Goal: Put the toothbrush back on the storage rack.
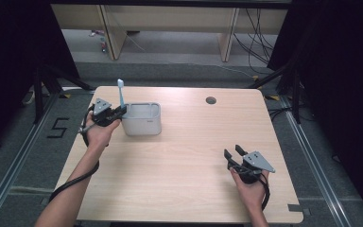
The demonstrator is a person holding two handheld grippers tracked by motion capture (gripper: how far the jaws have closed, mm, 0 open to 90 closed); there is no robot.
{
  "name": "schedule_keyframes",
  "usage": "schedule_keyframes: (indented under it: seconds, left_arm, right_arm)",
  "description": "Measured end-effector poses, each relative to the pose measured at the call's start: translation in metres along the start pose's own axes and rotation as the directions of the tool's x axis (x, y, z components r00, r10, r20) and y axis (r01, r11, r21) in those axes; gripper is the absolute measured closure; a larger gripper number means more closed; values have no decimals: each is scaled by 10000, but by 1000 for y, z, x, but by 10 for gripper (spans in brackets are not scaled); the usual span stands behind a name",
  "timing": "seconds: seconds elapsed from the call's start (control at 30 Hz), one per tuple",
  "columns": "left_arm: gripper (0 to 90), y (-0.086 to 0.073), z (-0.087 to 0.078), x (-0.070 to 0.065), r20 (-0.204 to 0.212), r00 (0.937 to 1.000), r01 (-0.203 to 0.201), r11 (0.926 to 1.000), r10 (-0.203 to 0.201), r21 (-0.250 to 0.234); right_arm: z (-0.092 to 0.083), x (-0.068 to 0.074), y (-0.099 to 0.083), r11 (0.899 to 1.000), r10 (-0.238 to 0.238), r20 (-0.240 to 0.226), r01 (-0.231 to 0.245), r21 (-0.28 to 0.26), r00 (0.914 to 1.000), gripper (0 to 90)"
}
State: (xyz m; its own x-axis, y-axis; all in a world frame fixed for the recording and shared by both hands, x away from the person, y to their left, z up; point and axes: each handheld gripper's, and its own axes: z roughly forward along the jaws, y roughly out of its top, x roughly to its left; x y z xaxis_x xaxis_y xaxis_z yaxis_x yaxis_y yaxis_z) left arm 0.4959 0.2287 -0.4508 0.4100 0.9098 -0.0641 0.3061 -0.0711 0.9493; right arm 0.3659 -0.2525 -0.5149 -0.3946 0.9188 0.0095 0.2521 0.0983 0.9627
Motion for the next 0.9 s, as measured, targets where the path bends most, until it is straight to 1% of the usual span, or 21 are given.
schedule_keyframes:
  seconds: [0.07, 0.13, 0.17, 0.23, 0.3, 0.33, 0.43, 0.63, 0.67, 0.7, 0.9]
  left_arm:
    - [802, 0, -1, 0, -10, 10000, 2, 10000, -2, 5]
    - [788, 0, -3, 1, -38, 9999, 116, 9999, -116, -31]
    - [773, 0, -4, 1, -59, 9998, 197, 9998, -197, -48]
    - [723, 1, -8, 2, -91, 9994, 335, 9993, -336, -154]
    - [649, 1, -12, 2, -91, 9989, 452, 9989, -454, -155]
    - [626, 0, -14, 2, -79, 9987, 499, 9986, -500, -170]
    - [548, -2, -19, 1, -69, 9980, 634, 9978, -636, -211]
    - [495, -7, -29, 1, -96, 9968, 787, 9963, -791, -342]
    - [488, -8, -32, 1, -80, 9965, 830, 9958, -833, -390]
    - [480, -8, -34, 0, -55, 9963, 854, 9954, -857, -427]
    - [456, -12, -45, -2, -7, 9969, 791, 9956, -793, -502]
  right_arm:
    - [0, 0, 0, 10000, -60, 14, 60, -35, 10000, 489]
    - [0, 0, 0, 10000, 12, 3, -12, 7, 10000, 488]
    - [0, 0, 0, 10000, -16, 77, 16, 16, 10000, 488]
    - [0, 0, 0, 10000, 10, 38, -10, 21, 10000, 486]
    - [0, 0, 0, 10000, 72, -28, -72, 7, 10000, 486]
    - [0, 0, 0, 10000, 95, -44, -95, 27, 9999, 486]
    - [0, 0, 0, 10000, 62, 5, -62, 59, 10000, 486]
    - [1, 0, 0, 10000, 68, -16, -68, 21, 10000, 483]
    - [0, 0, 0, 10000, 8, 15, -8, 17, 10000, 483]
    - [1, -1, 0, 9999, -151, 68, 151, -43, 9999, 483]
    - [0, 0, 0, 10000, -34, 73, 34, 16, 10000, 482]
